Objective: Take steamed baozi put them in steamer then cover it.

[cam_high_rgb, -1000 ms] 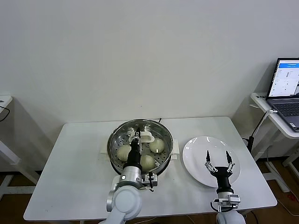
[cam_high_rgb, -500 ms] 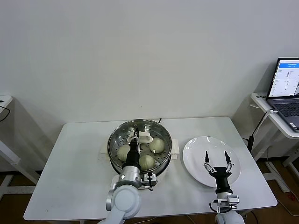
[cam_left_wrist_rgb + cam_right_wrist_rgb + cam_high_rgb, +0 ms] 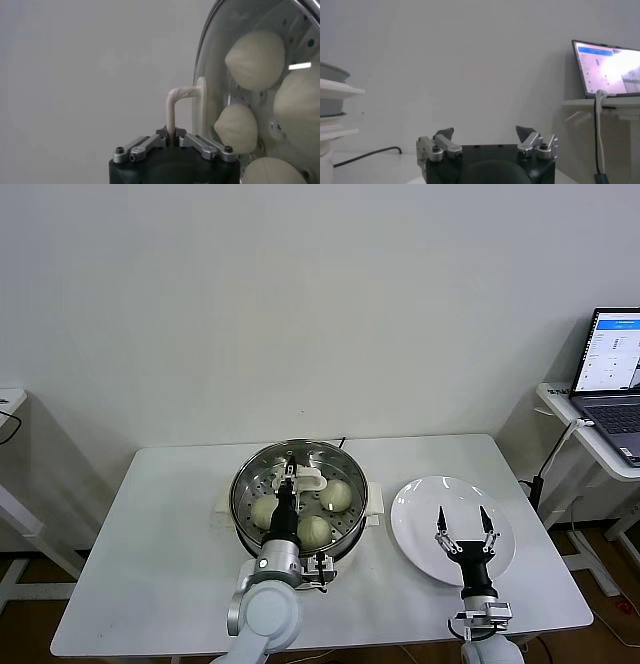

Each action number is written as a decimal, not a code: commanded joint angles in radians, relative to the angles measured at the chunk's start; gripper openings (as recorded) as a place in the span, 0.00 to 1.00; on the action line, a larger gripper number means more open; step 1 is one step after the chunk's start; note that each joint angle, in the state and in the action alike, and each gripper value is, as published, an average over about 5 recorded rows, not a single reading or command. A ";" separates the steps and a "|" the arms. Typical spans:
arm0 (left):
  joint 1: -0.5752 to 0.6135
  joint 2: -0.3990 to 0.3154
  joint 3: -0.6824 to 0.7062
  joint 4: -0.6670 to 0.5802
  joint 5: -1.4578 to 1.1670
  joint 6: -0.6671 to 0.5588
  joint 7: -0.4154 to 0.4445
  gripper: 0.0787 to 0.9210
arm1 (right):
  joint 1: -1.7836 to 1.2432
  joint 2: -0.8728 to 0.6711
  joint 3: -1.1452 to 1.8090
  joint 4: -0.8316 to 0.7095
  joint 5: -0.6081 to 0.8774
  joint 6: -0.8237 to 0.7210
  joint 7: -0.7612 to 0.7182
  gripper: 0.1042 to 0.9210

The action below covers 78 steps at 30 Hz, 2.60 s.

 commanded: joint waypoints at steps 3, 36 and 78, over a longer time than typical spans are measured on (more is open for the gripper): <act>0.019 0.012 0.006 -0.063 -0.009 -0.006 -0.007 0.41 | -0.001 0.002 -0.003 0.000 -0.006 0.000 -0.001 0.88; 0.357 0.159 -0.454 -0.498 -0.754 -0.147 -0.260 0.88 | -0.009 -0.014 -0.049 0.087 0.000 -0.096 0.048 0.88; 0.326 0.151 -0.783 -0.090 -1.611 -0.513 -0.144 0.88 | -0.018 -0.054 -0.083 0.176 0.165 -0.260 0.060 0.88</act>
